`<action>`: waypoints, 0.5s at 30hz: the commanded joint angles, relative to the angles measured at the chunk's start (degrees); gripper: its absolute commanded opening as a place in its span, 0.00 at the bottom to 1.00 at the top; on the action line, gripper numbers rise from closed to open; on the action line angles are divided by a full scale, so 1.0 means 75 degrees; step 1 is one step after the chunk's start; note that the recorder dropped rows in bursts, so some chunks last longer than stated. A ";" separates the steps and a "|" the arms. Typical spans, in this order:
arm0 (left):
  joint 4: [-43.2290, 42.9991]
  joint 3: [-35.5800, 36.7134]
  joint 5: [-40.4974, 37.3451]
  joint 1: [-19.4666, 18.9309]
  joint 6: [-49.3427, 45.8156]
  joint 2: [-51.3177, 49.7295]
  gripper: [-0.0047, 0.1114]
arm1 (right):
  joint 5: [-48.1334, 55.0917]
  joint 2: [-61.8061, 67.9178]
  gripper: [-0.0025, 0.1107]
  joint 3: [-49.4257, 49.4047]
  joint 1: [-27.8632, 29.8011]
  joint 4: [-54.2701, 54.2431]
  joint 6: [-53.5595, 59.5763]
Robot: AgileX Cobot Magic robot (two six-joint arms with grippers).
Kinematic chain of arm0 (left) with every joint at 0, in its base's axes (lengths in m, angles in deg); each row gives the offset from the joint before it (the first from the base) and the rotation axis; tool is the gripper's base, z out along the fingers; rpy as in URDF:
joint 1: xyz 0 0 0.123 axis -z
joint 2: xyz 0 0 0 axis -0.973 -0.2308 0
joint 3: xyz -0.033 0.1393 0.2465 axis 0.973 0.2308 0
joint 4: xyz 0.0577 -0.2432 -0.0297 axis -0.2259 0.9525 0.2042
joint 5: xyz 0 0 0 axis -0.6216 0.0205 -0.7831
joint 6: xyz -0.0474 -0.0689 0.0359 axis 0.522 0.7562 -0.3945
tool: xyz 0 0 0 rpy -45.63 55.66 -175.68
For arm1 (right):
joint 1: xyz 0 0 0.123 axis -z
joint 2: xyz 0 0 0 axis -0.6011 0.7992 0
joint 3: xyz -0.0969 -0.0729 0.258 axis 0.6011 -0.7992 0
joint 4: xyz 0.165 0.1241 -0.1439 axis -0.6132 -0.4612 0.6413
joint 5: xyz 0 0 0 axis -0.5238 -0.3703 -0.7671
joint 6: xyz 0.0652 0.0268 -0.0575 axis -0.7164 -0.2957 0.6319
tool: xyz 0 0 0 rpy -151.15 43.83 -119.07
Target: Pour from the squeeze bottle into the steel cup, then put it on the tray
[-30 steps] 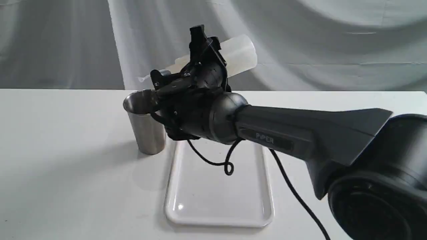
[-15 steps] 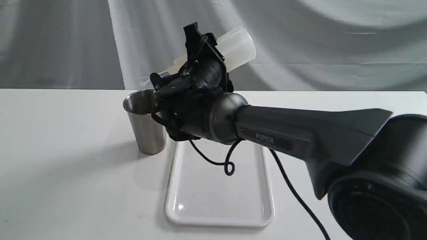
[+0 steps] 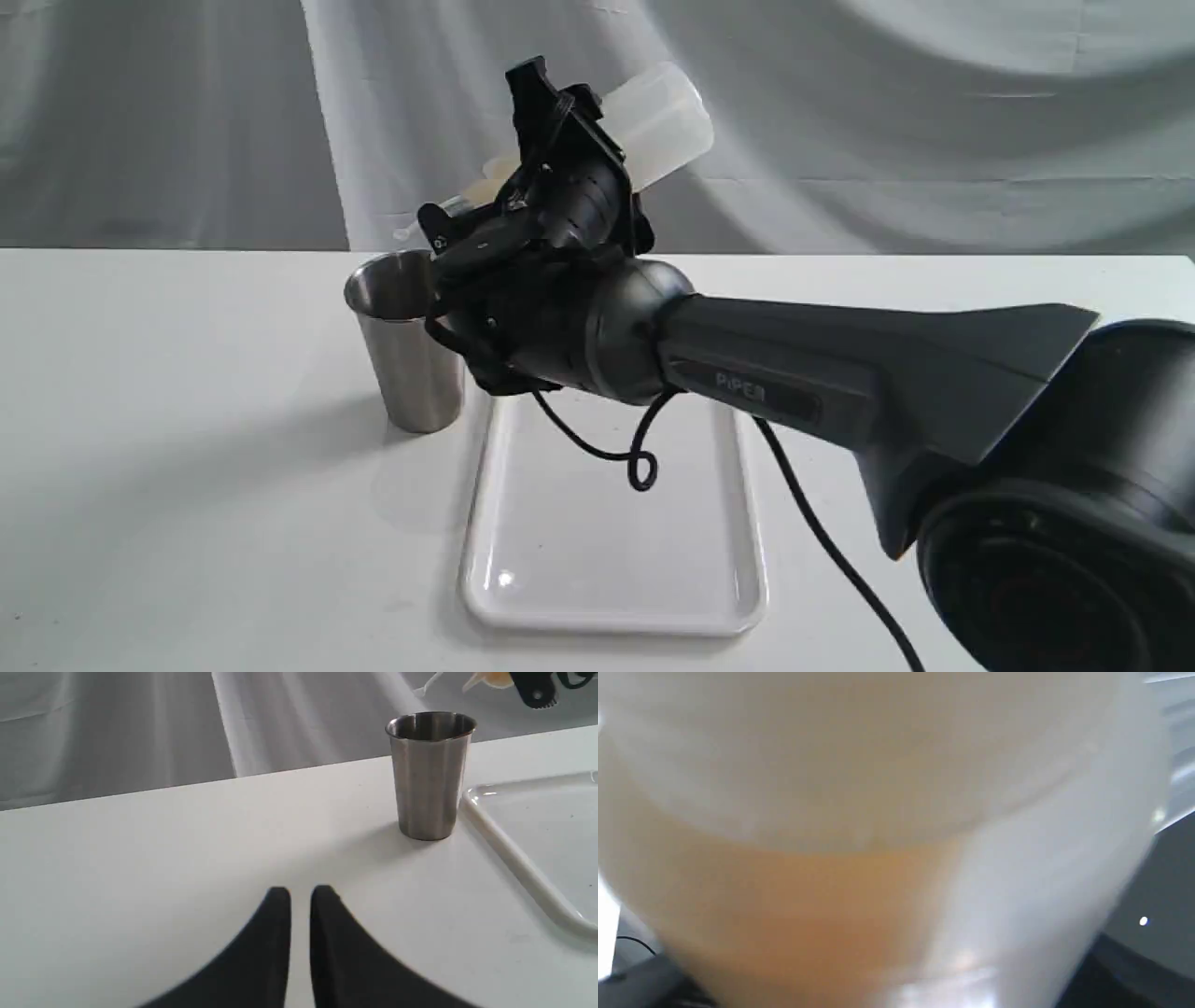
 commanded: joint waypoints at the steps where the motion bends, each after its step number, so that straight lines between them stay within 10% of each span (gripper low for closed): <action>1: -0.0004 0.0034 0.0050 0.0024 0.0013 0.0038 0.11 | 0.0121 -0.0121 0.34 0.0072 -0.0019 0.0401 -0.0007; 15: -0.0004 0.0034 0.0050 0.0024 0.0013 0.0038 0.11 | 0.0121 -0.0121 0.34 0.0072 -0.0019 0.0586 0.0165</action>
